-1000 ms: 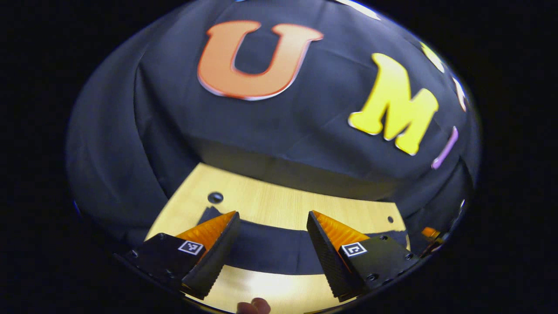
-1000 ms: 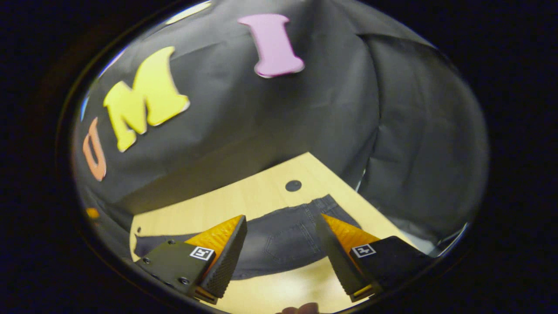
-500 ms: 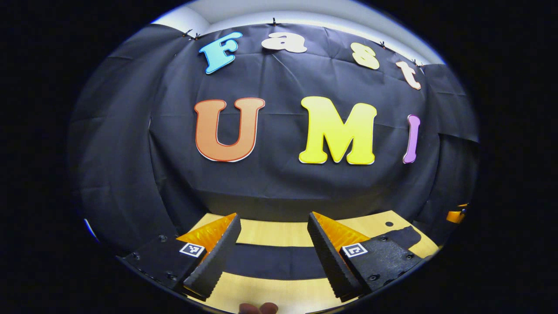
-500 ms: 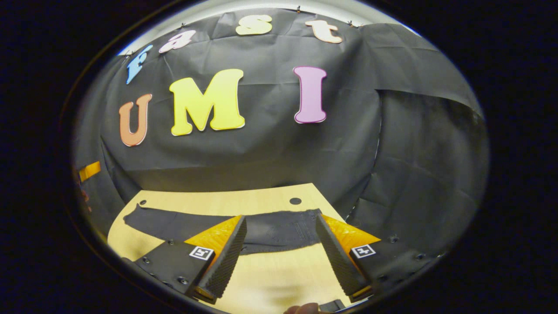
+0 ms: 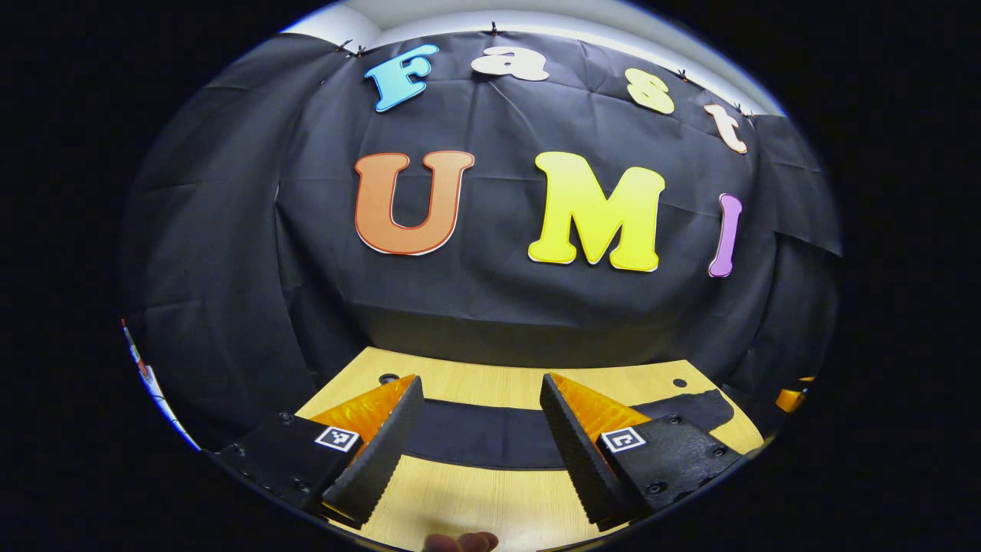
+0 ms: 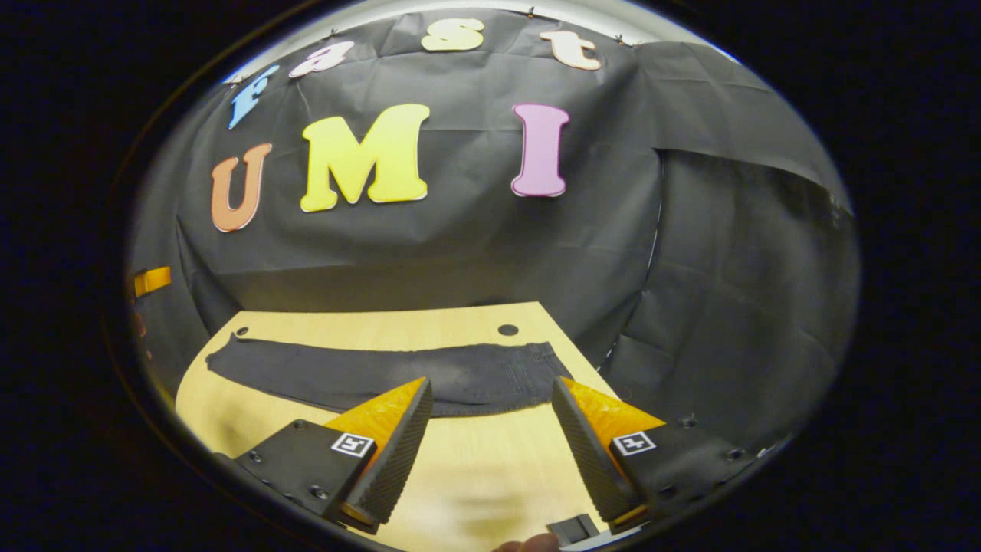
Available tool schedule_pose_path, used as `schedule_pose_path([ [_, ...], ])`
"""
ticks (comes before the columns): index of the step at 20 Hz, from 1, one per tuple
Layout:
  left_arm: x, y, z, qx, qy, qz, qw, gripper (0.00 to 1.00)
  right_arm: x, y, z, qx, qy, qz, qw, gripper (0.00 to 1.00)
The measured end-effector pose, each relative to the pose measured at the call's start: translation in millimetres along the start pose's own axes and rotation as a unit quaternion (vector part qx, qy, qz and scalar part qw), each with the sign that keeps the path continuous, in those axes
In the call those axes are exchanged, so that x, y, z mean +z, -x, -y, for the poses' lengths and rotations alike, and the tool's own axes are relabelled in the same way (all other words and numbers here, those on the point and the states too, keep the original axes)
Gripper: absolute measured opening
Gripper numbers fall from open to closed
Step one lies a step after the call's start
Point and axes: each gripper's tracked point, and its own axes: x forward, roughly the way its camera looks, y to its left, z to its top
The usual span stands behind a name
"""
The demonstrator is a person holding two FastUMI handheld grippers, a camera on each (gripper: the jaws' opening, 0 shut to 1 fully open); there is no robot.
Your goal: Grasp the waist and the cuffs of the jeans and fold them to make the two legs overlap; first hold the waist and fold one-third of the jeans toward the cuffs, then hold the cuffs and fold the remaining one-third in the same direction to finish folding.
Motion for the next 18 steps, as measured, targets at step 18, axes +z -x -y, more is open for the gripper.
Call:
schedule_pose_path([
  [18,-2.6,-16.6,23.9,0.093,-0.014,-0.044,0.995,0.99,-113.1,-275.4,117.8,-0.038,-0.124,-0.128,0.983,0.94],
])
